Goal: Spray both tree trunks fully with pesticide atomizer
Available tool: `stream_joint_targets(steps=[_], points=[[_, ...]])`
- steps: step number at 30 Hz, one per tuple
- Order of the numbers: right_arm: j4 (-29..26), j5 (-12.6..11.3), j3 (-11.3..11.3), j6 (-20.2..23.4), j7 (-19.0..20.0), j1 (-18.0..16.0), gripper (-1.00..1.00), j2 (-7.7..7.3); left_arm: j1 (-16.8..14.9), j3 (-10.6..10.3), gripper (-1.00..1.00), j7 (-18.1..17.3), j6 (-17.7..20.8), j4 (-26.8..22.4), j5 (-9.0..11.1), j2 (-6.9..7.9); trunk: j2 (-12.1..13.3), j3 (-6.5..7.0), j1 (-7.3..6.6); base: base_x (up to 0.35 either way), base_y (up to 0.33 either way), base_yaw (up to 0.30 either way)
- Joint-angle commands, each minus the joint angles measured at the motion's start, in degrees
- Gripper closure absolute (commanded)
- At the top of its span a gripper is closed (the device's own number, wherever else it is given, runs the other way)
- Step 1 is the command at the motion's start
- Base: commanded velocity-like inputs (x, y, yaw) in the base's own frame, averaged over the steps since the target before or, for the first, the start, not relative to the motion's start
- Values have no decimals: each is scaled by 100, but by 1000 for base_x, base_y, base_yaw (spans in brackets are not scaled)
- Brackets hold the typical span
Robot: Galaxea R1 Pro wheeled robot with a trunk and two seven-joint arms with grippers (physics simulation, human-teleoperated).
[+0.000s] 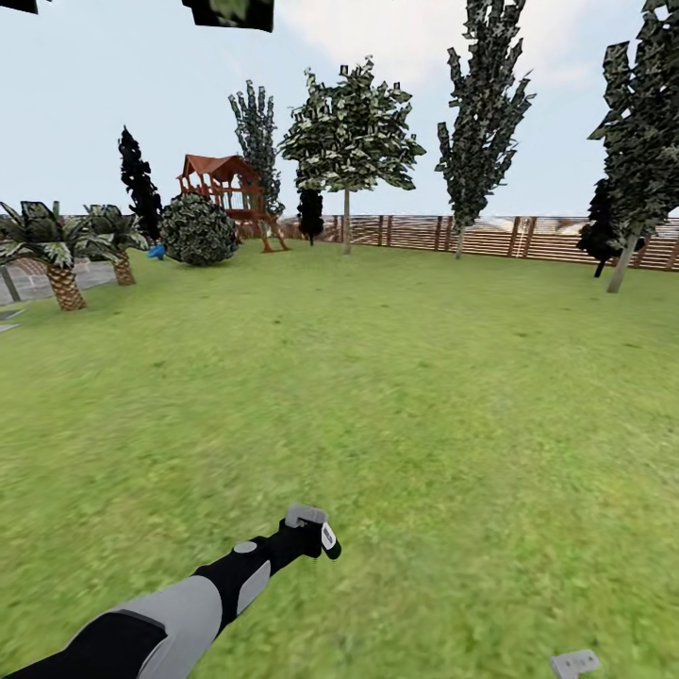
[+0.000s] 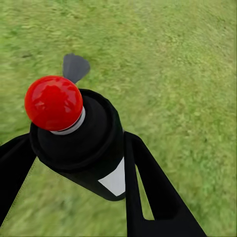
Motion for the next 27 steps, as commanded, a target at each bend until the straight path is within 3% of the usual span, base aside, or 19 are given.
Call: stream_joint_targets(steps=[1,27], points=[[25,-51,43,-38,26,-10,-100,0,-6,-43,100,-12,-21,9,61,0,-9,-7,7,350,0,0],[25,-44,43,-47,26,-10,-100,10,-6,-42,100,-15,-30,16,61,0,-9,-7,7,350,0,0]])
